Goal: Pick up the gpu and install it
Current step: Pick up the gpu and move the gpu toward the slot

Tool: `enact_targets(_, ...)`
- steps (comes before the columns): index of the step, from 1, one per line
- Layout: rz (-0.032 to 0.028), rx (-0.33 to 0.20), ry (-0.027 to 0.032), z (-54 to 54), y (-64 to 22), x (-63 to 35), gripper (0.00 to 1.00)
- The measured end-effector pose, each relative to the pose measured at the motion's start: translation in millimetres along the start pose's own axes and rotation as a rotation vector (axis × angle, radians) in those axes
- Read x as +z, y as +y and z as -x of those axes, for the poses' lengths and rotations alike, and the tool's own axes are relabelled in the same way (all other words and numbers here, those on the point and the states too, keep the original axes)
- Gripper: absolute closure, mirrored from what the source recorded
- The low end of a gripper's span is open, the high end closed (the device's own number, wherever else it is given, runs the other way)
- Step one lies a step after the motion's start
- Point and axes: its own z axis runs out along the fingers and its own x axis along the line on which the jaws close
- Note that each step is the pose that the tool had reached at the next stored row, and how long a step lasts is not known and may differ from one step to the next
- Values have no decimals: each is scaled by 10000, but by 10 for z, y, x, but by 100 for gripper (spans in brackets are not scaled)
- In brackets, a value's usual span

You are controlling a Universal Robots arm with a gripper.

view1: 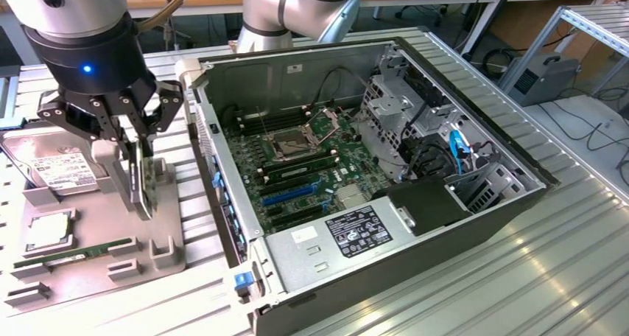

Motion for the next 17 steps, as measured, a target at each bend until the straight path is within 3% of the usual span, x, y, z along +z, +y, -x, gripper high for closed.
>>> enact_targets(17, 0, 0, -1, 2, 4, -75, 73)
